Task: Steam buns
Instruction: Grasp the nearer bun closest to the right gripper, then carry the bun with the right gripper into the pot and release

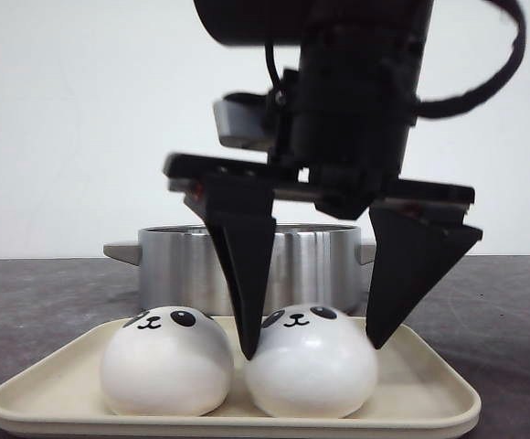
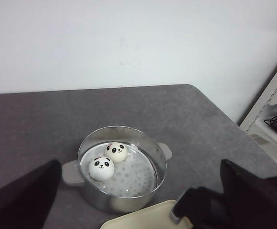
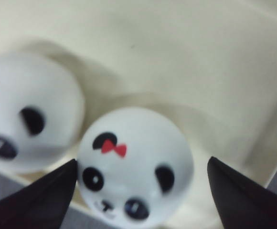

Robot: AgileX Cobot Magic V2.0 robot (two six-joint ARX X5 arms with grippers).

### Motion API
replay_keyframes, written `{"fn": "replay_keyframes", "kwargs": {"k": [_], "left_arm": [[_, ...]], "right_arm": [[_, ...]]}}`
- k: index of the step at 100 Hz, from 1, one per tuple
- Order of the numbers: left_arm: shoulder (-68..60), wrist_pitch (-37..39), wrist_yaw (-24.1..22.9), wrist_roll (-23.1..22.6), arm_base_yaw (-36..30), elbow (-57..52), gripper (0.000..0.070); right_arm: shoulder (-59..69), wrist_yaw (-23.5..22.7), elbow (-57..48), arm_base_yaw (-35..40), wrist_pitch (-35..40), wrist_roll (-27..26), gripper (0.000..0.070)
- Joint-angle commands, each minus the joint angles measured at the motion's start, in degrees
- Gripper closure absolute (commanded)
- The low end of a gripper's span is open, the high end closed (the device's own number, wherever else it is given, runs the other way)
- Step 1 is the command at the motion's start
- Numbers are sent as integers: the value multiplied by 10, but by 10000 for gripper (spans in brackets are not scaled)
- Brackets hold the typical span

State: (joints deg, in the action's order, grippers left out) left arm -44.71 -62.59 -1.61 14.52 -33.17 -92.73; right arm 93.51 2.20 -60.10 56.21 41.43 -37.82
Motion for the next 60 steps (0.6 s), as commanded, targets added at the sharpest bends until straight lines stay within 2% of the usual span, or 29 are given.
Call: {"fn": "replay_keyframes", "kwargs": {"k": [1, 10, 17, 22, 28, 32, 60], "left_arm": [[-5, 5, -2, -1, -3, -10, 0], [-5, 6, -2, -1, -3, -10, 0], [-5, 7, -2, -1, -3, -10, 0], [-5, 8, -2, -2, -3, -10, 0], [-5, 8, -2, -2, -3, -10, 0], [-5, 8, -2, -2, -3, -10, 0], [-5, 7, -2, -2, -3, -10, 0]], "right_arm": [[18, -12, -9, 0, -6, -6, 180], [29, -41, -9, -7, -10, -6, 212], [37, -53, -9, -9, -9, -6, 298], [42, -63, -9, -9, -9, -6, 430], [42, -73, -9, -9, -10, -4, 700], [42, -68, -9, -9, -12, 1, 683], [-62, -30, -70, 2, -7, 14, 690]]}}
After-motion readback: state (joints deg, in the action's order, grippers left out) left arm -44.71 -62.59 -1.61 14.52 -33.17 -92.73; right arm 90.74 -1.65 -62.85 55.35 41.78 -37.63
